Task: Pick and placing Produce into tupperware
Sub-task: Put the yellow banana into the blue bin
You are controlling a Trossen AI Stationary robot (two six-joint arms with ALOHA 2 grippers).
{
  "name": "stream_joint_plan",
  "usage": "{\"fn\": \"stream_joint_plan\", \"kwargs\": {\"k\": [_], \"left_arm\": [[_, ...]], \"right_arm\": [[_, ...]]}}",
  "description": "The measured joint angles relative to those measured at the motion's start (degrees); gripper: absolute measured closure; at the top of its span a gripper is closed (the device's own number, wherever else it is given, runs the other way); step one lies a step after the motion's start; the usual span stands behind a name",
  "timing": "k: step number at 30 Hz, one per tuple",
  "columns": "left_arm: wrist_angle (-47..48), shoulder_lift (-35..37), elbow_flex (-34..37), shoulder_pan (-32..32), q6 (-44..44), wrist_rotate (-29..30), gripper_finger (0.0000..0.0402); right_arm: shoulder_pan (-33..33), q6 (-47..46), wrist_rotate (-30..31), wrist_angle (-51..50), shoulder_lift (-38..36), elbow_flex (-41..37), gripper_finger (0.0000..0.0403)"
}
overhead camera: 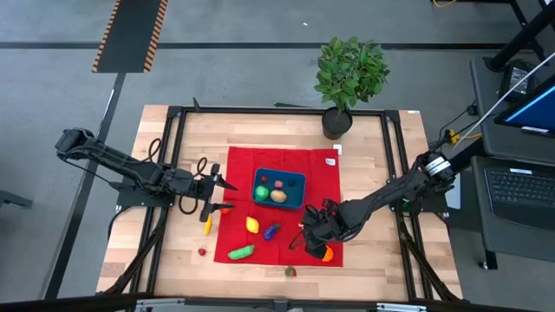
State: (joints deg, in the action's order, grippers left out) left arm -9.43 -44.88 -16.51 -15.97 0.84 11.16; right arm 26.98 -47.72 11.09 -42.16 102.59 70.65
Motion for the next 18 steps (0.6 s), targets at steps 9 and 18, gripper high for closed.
{"fn": "stream_joint_plan", "kwargs": {"k": [9,18], "left_arm": [[0.06,-0.11,0.00,0.04,0.00,0.00,0.0147],[1.16,-0.11,0.00,0.02,0.02,0.00,0.0147]], "right_arm": [[-0.96,0.22,2.00,-0.22,-0.02,-0.63,0.0212],[-0.91,0.32,2.08,0.03,2.13,-0.68,0.0212]]}}
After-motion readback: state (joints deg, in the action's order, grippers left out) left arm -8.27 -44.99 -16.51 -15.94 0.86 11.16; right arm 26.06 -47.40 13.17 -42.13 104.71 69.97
